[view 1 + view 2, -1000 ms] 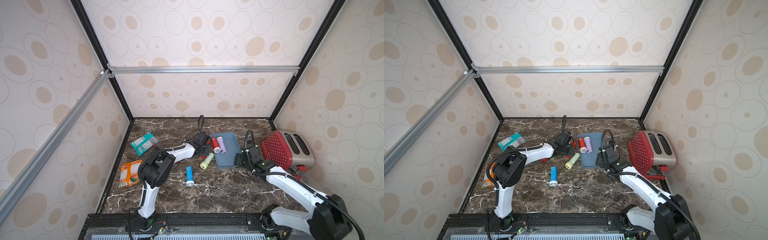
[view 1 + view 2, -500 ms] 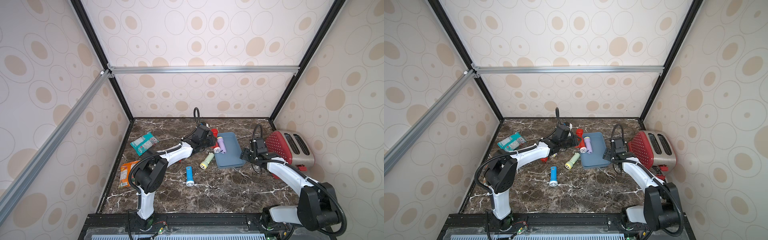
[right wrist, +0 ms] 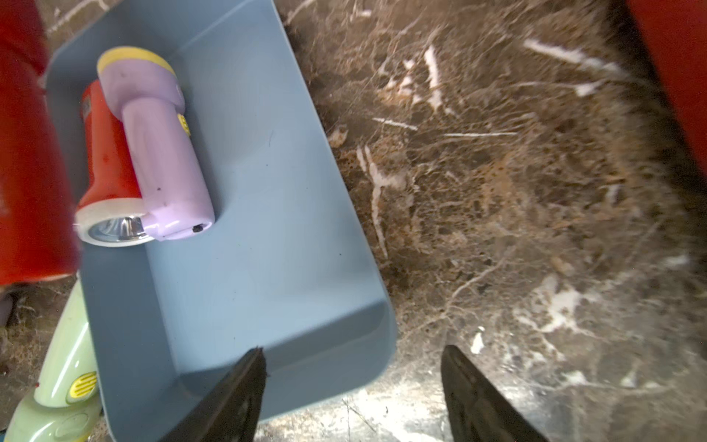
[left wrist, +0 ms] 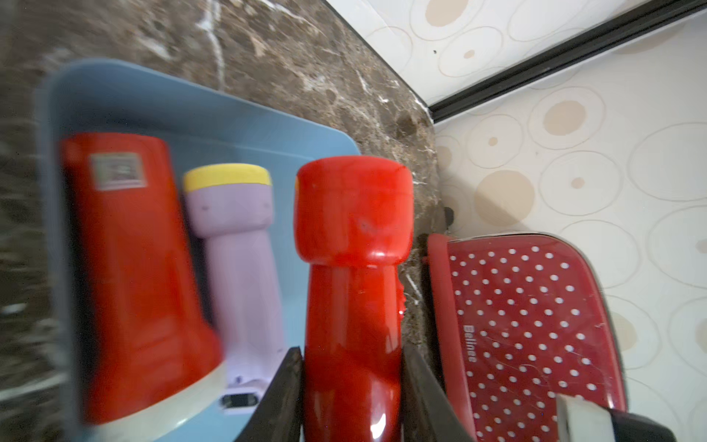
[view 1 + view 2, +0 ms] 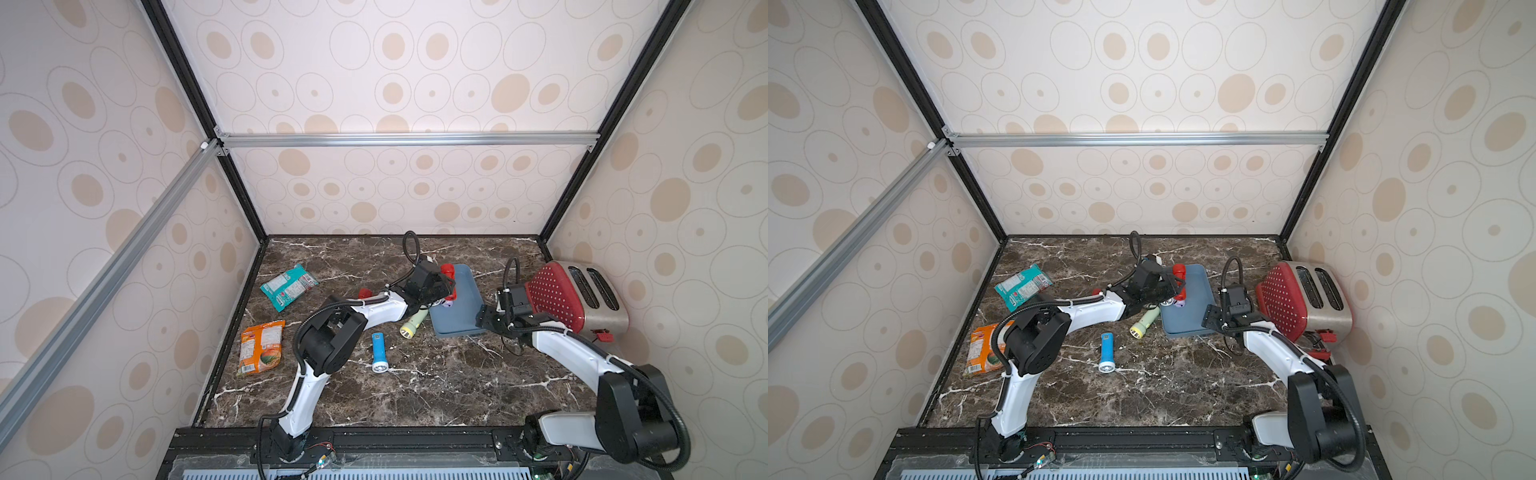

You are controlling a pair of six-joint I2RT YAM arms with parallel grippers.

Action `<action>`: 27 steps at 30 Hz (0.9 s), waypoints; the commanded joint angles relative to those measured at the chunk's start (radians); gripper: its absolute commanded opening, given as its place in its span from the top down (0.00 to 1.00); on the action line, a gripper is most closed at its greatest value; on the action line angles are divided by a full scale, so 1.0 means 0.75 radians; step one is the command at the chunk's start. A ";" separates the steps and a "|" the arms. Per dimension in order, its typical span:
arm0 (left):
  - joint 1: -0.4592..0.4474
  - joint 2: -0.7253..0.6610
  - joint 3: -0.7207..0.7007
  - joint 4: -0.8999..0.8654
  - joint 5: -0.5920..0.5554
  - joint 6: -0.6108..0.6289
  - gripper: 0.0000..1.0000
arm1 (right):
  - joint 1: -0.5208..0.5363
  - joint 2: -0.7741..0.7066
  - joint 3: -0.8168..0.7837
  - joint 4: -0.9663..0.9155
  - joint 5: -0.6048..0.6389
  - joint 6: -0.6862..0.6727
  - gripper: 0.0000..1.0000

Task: Put the flashlights into the storage boxes
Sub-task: Place the flashlight at the storage box.

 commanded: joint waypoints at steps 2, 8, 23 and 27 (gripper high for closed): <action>-0.038 0.088 0.170 0.114 -0.044 -0.119 0.79 | 0.001 -0.084 -0.035 0.037 0.119 0.015 0.26; -0.078 0.140 0.253 0.027 -0.380 -0.052 0.80 | 0.000 -0.071 -0.024 0.032 0.094 0.021 0.26; -0.133 0.376 0.603 -0.373 -0.604 -0.054 0.79 | 0.000 -0.121 -0.038 0.041 0.133 0.004 0.26; -0.134 0.359 0.576 -0.390 -0.621 -0.048 0.77 | 0.000 -0.125 -0.043 0.052 0.138 0.012 0.26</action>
